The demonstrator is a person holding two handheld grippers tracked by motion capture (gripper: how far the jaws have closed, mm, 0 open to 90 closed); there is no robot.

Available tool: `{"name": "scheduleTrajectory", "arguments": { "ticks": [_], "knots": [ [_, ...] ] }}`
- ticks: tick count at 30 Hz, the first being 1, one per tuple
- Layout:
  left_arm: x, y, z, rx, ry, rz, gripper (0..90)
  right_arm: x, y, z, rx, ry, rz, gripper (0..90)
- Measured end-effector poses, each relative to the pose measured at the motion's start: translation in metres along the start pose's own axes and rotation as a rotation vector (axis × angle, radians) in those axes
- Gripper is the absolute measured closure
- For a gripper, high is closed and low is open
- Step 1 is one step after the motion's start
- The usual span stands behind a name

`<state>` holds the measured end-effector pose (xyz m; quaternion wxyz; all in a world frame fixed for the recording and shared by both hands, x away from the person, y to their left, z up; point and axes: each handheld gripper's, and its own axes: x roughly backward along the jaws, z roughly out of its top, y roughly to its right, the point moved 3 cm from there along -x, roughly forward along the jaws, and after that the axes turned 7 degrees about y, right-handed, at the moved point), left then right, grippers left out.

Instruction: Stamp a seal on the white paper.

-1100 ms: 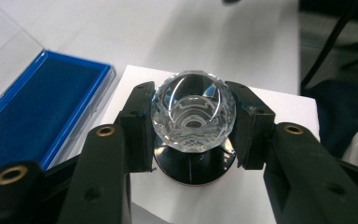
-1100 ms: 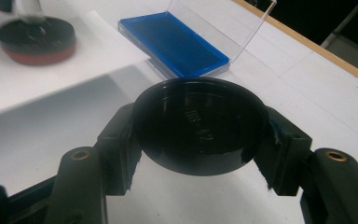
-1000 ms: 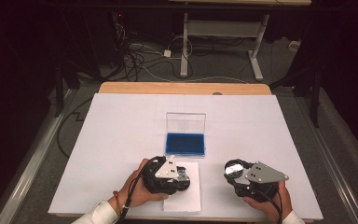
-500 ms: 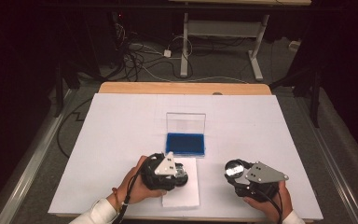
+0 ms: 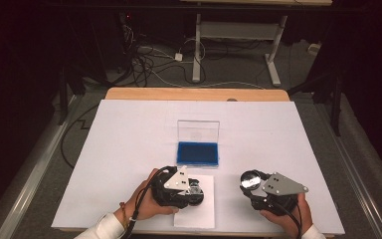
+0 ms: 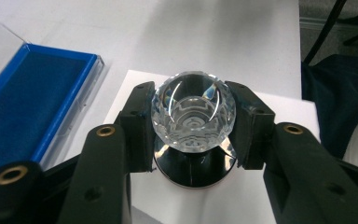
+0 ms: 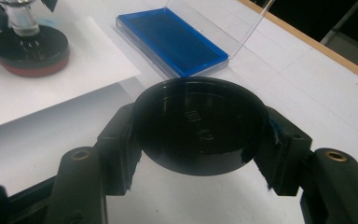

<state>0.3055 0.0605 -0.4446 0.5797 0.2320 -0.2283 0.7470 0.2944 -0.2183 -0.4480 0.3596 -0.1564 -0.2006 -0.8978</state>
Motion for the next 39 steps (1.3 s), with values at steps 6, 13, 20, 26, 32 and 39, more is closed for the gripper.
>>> {"name": "scheduleTrajectory", "arguments": {
  "ticks": [6,13,20,26,32,39],
  "knots": [
    [0.001,0.021,0.012,-0.09,-0.002,0.008,54.4,0.0,0.0,0.0,0.003,-0.001,0.003,38.9],
    [-0.006,0.016,0.006,-0.061,-0.001,0.006,54.4,-0.005,-0.007,0.002,-0.007,0.0,0.036,39.0],
    [-0.012,0.004,-0.002,-0.019,-0.003,0.02,54.4,-0.01,-0.014,0.004,-0.003,-0.008,0.064,39.0],
    [-0.021,0.002,-0.007,-0.06,-0.076,0.044,54.4,-0.013,-0.018,0.003,0.013,-0.022,0.072,38.9],
    [-0.014,0.007,-0.001,-0.135,-0.094,0.166,54.5,-0.01,-0.014,0.002,0.008,-0.017,0.054,38.9],
    [-0.011,0.013,0.005,-0.152,-0.079,0.158,54.5,-0.009,-0.014,0.002,0.015,-0.02,0.047,38.9]
  ]
}}
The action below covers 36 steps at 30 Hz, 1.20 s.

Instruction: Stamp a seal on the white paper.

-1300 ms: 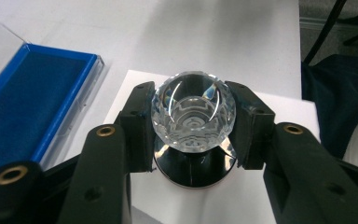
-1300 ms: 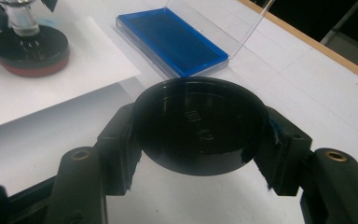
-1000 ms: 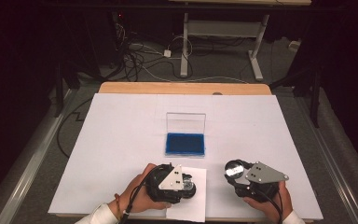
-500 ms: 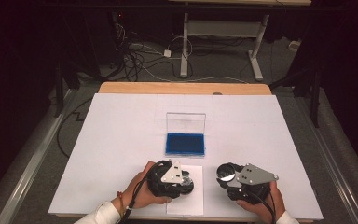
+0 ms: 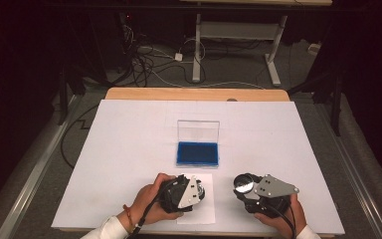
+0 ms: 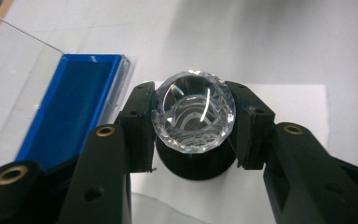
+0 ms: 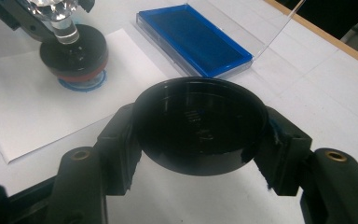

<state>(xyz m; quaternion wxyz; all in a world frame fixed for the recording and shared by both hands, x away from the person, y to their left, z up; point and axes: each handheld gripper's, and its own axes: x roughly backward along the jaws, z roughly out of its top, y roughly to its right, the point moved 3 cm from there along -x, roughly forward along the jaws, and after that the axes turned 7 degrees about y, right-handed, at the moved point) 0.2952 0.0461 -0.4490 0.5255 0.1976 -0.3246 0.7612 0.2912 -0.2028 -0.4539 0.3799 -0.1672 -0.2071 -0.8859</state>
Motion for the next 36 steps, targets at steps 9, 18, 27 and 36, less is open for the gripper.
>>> {"name": "scheduleTrajectory", "arguments": {
  "ticks": [9,18,27,36],
  "knots": [
    [0.018,-0.015,0.0,0.083,0.072,-0.018,54.5,0.002,0.003,0.0,-0.004,0.006,-0.007,38.9],
    [0.031,-0.027,-0.004,0.117,0.102,-0.012,54.5,0.004,0.006,-0.001,-0.013,0.013,-0.015,39.0],
    [0.034,-0.037,-0.011,0.158,0.123,-0.018,54.5,0.002,0.01,-0.003,-0.028,0.006,-0.02,39.0],
    [0.039,-0.043,-0.015,0.188,0.145,-0.019,54.5,0.003,0.009,-0.003,-0.028,0.006,-0.019,38.9]
  ]
}}
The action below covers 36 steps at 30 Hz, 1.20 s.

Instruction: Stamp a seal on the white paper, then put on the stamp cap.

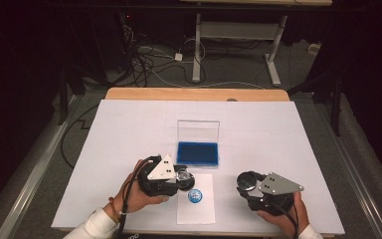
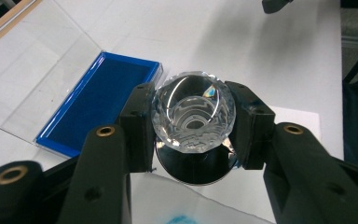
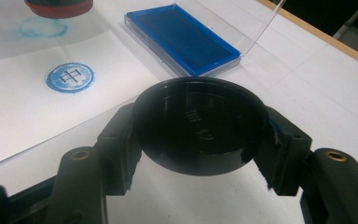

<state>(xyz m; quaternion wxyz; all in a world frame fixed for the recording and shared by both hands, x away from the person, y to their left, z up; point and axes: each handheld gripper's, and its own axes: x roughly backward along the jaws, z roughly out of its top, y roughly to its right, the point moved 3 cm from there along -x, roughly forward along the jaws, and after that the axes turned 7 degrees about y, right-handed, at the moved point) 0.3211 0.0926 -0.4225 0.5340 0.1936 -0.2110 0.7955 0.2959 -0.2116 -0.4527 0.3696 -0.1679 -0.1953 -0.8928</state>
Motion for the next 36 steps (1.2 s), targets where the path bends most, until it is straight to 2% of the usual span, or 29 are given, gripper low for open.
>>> {"name": "scheduleTrajectory", "arguments": {
  "ticks": [8,10,12,19,27,36],
  "knots": [
    [0.006,-0.005,-0.001,0.024,0.022,-0.006,54.5,0.0,-0.001,0.0,0.001,-0.003,0.001,39.0],
    [0.008,-0.005,0.0,0.044,0.04,-0.021,54.5,-0.001,-0.001,0.0,0.001,-0.002,0.004,39.0],
    [0.011,-0.006,0.001,0.037,0.044,-0.006,54.5,-0.003,-0.001,0.0,0.001,-0.004,0.008,38.9],
    [0.02,-0.011,0.005,0.063,0.083,-0.001,54.5,-0.009,-0.004,0.005,-0.008,0.009,0.038,39.0],
    [0.024,-0.01,0.013,0.066,0.121,-0.008,54.5,-0.027,-0.02,0.017,0.012,0.014,0.099,39.0],
    [0.023,-0.006,0.02,0.06,0.136,-0.022,54.5,-0.042,-0.042,0.033,0.038,0.036,0.163,39.0]
  ]
}}
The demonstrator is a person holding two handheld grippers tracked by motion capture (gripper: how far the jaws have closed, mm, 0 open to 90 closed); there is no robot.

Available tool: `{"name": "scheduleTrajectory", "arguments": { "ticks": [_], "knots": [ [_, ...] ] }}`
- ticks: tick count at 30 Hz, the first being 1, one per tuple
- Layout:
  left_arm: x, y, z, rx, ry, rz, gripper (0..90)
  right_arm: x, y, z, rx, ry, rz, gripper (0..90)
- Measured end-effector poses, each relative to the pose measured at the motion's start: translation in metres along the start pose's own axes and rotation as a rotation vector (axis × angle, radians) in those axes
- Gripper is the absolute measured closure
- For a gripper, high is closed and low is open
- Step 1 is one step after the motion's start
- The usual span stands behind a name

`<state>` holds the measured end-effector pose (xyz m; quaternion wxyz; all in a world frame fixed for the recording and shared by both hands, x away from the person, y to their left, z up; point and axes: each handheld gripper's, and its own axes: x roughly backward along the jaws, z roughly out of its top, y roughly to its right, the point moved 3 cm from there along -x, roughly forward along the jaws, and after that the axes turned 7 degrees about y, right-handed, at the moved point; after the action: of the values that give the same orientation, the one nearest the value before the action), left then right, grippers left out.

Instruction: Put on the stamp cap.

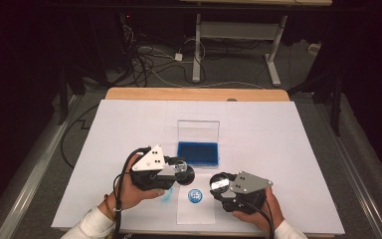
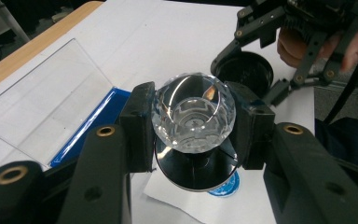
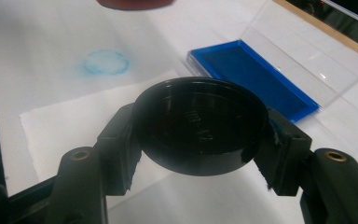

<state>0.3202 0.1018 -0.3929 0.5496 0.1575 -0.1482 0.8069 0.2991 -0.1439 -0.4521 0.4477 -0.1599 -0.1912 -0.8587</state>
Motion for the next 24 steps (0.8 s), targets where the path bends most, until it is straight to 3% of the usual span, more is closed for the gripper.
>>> {"name": "scheduleTrajectory", "arguments": {
  "ticks": [15,24],
  "knots": [
    [-0.003,0.003,0.001,-0.01,-0.002,-0.008,54.5,-0.012,-0.005,0.003,0.009,-0.012,0.028,39.0],
    [-0.007,-0.002,0.002,0.006,-0.001,0.001,54.5,-0.02,-0.003,0.001,0.001,-0.026,0.04,38.9]
  ]
}}
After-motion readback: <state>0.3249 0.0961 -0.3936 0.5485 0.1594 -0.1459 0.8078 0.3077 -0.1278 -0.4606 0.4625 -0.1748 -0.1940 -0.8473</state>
